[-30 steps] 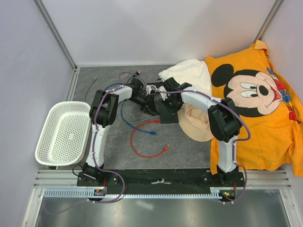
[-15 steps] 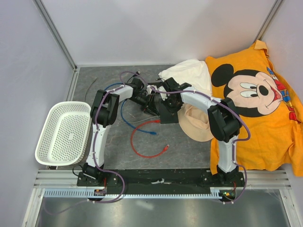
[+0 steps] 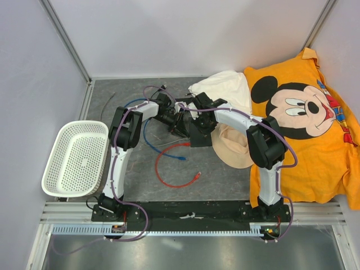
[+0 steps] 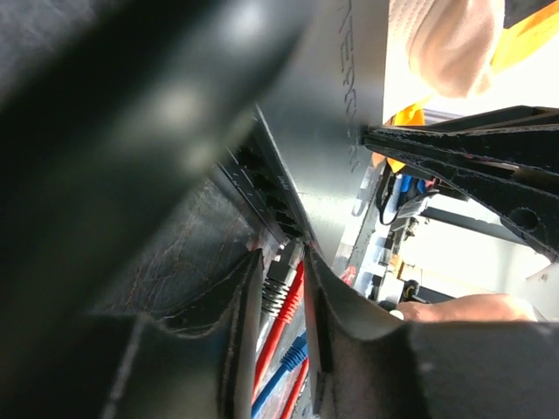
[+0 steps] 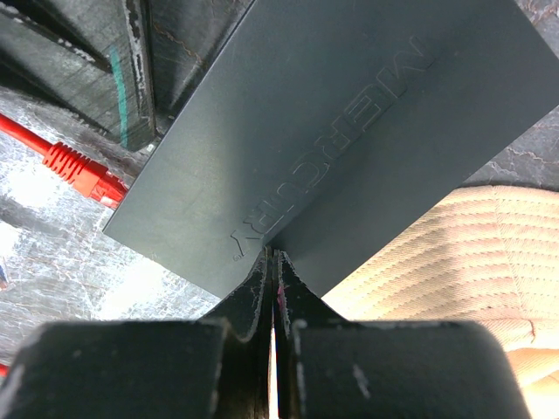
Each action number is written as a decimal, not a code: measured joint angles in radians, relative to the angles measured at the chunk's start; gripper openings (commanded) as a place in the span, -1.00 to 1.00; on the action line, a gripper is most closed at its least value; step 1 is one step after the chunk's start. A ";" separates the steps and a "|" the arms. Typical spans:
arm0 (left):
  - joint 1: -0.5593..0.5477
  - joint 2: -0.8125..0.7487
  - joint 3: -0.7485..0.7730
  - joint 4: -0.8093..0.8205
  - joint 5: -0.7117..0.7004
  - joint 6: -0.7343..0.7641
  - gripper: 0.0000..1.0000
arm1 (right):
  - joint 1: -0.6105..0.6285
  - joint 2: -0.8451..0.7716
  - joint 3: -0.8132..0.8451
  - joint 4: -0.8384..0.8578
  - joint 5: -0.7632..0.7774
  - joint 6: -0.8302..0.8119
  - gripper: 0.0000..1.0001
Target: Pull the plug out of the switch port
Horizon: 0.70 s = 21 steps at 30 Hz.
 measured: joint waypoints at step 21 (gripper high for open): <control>-0.017 -0.030 -0.043 0.020 -0.018 0.006 -0.97 | 0.011 0.003 0.001 -0.005 0.026 0.003 -1.00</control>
